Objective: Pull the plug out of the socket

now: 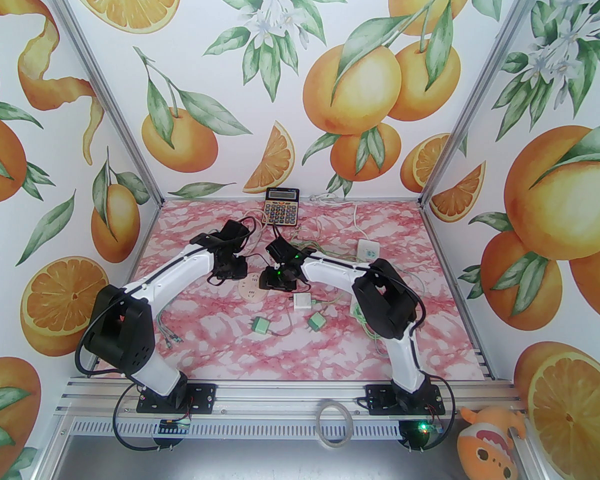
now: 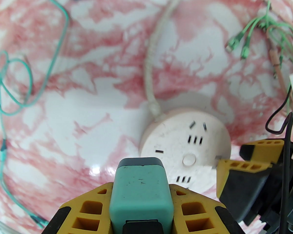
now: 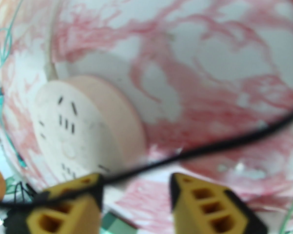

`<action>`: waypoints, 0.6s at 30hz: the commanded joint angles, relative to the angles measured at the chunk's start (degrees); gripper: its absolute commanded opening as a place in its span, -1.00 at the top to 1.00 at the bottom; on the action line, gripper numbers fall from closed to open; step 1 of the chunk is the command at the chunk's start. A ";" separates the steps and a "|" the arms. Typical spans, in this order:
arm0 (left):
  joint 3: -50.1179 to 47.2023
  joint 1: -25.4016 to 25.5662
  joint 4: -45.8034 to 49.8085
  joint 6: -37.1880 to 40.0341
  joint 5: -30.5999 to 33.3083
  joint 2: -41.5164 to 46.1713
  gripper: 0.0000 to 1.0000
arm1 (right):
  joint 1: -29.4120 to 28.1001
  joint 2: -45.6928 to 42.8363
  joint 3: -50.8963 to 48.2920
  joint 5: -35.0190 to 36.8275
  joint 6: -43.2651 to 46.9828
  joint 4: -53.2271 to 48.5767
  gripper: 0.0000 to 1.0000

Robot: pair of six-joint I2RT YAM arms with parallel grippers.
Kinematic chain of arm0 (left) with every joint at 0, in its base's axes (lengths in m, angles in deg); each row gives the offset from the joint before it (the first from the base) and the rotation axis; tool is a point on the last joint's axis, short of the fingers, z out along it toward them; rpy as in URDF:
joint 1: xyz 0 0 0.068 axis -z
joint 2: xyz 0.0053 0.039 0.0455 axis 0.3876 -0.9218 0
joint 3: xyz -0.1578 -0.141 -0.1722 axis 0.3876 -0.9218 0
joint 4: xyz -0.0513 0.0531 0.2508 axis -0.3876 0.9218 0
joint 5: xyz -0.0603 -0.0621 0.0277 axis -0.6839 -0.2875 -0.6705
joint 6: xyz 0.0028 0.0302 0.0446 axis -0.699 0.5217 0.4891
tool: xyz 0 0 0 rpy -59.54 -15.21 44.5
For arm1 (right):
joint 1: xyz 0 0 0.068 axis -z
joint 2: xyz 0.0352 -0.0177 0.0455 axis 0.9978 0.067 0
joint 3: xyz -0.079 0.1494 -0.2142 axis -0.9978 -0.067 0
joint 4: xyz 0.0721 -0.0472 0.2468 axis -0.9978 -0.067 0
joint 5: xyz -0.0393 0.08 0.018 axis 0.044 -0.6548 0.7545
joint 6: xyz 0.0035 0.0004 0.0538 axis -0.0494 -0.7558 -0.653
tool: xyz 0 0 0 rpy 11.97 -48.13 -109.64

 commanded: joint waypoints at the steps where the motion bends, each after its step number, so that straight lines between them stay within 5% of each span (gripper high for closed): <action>1: 3.73 -0.34 2.03 2.49 2.88 1.32 0.79 | -0.01 -6.84 1.60 5.84 2.80 -1.87 -0.31; 5: 5.31 -0.81 2.96 3.70 4.52 0.98 0.80 | 0.06 -10.04 0.78 8.48 3.89 -1.93 -0.48; 9: 7.02 -6.19 3.42 7.11 5.39 0.60 0.80 | 1.05 -18.17 -4.00 12.01 4.88 1.33 -0.99; 18: 3.57 -15.84 2.74 11.84 9.15 1.79 0.78 | 4.25 -23.77 -7.99 13.92 3.52 2.53 -0.99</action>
